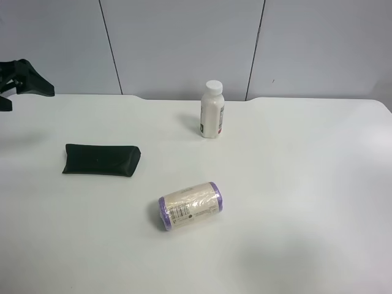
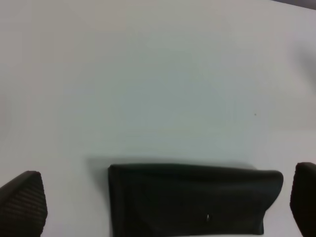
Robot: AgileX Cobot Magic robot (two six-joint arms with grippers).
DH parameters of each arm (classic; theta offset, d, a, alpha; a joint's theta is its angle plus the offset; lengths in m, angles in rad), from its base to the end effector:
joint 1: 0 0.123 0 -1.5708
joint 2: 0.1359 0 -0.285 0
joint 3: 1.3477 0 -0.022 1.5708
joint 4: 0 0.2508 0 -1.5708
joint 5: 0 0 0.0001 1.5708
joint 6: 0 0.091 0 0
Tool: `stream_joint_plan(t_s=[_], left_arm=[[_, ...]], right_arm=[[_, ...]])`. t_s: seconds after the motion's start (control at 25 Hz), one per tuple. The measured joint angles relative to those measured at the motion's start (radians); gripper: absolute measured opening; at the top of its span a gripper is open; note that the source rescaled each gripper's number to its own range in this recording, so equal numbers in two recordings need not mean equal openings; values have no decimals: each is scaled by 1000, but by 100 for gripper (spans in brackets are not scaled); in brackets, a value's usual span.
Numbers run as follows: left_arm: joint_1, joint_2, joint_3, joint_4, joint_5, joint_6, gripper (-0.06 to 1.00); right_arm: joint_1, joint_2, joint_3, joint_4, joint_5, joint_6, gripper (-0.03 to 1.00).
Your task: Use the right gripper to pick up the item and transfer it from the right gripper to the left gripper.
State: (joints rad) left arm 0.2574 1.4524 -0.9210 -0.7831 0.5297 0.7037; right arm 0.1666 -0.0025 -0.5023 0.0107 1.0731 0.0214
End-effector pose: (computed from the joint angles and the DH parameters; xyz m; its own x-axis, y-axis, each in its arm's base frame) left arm 0.2962 0.0444 0.2568 -0.7185 -0.1949 -0.6677 -0.0114 0.9631 -0.2689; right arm -0.0061 -0.0002 0.2769 -0.4608 -0.0506 -0.8861 -0.1619 0.9864 0.0278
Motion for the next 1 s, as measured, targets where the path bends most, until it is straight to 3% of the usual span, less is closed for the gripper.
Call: stream_joint_plan(t_s=[0.2, 0.48, 0.72, 1.0], left_arm=[[0, -178, 0, 219, 114, -236, 100], [0, -448, 1, 453, 363, -452, 100], [-6, -670, 1, 563, 511, -564, 100], [-118, -871, 6, 627, 610, -612, 100]], right_arm=[[0, 0, 0, 0, 0, 0, 100], [0, 0, 0, 0, 0, 0, 100], [0, 0, 0, 0, 0, 0, 100], [0, 0, 0, 0, 0, 0, 100]])
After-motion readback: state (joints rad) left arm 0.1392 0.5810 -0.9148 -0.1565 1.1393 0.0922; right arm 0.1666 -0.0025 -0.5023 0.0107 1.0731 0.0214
